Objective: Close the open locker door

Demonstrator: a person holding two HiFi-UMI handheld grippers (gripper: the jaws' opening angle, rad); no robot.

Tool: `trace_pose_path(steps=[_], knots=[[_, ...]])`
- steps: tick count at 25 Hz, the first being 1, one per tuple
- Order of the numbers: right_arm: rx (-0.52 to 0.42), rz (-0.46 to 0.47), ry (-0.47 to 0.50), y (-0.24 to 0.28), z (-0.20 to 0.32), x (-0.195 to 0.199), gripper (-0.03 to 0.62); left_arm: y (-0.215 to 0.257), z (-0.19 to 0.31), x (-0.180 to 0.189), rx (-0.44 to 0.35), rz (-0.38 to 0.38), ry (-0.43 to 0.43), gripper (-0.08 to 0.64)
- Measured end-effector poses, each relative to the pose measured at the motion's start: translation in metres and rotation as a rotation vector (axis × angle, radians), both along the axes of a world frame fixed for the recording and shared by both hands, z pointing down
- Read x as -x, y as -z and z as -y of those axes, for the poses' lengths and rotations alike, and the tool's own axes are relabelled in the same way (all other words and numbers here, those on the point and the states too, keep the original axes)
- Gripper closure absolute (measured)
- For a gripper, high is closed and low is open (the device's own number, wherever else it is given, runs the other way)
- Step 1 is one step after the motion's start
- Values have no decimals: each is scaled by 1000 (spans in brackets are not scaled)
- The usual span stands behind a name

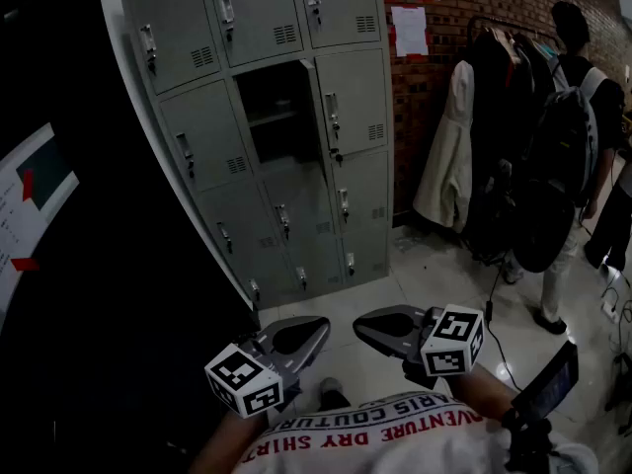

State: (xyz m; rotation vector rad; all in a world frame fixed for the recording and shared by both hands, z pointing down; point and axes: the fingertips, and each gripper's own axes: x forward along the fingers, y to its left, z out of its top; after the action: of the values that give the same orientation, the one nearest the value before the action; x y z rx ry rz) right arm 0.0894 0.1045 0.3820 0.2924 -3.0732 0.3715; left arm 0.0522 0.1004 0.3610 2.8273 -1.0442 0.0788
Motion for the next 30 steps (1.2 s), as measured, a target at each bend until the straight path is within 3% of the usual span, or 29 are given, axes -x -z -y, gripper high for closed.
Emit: trace_pose_path(steps=[9,18,23,30], knots=[[12,-18,3,-16,71,38,595,-20,71,42,23,-16,7,557],[57,-46,-4,-38,194,104,595,-43,199,105,65,-36,-2,557],[36,-40,-2,-15,276,150,595,-27,287,155,66,-37,15,557],[15,-24,-28,13,375,191,595,-4,377,192,47,-31,-20,557]])
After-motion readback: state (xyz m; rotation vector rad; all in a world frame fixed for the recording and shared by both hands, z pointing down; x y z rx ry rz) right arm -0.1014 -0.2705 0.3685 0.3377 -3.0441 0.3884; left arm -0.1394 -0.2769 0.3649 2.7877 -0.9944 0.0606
